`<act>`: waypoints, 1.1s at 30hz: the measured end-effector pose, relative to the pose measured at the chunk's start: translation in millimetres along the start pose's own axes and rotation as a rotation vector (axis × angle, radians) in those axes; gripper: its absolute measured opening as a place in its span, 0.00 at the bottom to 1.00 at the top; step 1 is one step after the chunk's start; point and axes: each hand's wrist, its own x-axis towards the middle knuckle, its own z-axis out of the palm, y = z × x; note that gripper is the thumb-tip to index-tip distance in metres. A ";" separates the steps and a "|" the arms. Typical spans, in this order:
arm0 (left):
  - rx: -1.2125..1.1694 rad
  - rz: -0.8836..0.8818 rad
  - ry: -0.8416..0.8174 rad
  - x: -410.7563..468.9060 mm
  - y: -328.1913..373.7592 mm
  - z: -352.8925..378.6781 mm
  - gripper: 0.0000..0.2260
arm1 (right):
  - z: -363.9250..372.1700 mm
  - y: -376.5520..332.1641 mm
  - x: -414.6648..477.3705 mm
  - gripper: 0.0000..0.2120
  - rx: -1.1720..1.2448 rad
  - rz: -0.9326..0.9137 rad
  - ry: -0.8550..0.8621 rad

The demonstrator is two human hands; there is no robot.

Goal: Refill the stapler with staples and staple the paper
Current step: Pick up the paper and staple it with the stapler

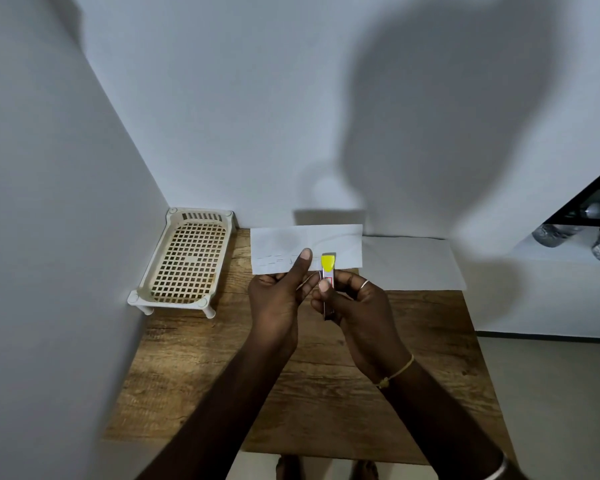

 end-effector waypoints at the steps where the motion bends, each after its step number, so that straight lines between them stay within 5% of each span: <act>1: 0.001 0.002 0.015 -0.4 0.4 0.9 0.14 | -0.7 1.0 0.2 0.15 -0.019 -0.005 0.002; 11: -0.025 0.001 0.053 2.9 0.6 -0.2 0.02 | -10.0 11.1 -2.2 0.14 -0.150 -0.053 0.068; 22: -0.051 -0.017 0.055 7.3 -9.5 -4.5 0.12 | -30.4 35.2 8.1 0.12 -0.117 -0.010 0.120; 29: 0.009 -0.048 0.088 9.8 -23.0 -15.8 0.15 | -73.9 91.6 28.4 0.15 -0.750 -0.126 0.235; 33: 0.039 -0.061 0.095 9.7 -28.7 -22.0 0.16 | -101.5 122.0 39.6 0.14 -1.199 -0.168 0.143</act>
